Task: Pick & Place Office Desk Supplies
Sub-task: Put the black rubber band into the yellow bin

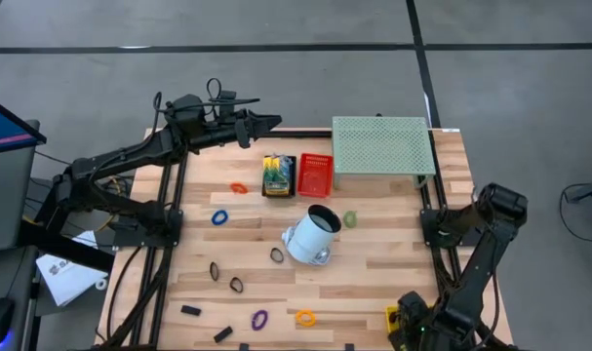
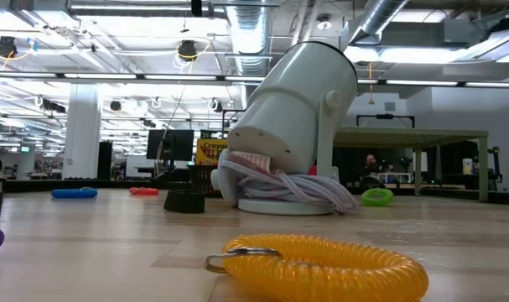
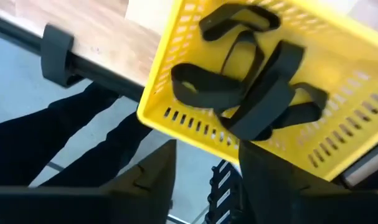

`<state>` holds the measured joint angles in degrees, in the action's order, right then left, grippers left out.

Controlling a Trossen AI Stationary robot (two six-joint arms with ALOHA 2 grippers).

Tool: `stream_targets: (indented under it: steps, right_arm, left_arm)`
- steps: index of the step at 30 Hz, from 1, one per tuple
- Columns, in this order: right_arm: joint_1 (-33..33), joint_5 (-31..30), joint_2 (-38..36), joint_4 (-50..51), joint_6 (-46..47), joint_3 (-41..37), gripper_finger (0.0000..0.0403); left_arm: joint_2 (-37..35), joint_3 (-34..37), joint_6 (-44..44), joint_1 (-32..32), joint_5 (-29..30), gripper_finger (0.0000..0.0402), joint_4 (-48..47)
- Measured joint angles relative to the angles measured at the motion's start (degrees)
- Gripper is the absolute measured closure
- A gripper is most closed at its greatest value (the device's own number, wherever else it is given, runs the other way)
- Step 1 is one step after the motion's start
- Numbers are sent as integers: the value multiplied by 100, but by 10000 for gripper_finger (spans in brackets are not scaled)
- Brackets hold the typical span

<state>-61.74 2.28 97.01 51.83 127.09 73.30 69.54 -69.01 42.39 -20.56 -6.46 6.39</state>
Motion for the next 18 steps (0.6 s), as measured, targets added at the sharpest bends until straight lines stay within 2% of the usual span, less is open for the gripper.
stream_targets:
  steps: [5,9,12,18]
  right_arm:
    - [2,-18,-217,426,0,0,218]
    - [91,-122,-427,777,26,0,222]
    - [240,-352,-614,1203,12,0,226]
    - [623,-963,-1198,2092,-153,2,229]
  left_arm:
    - [0,0,-11,0,-146,309,-139]
    - [0,0,-30,0,-1262,309,-827]
    - [-2,0,-246,117,-2099,309,-1644]
    - [-2,0,-970,679,-2394,309,-4127]
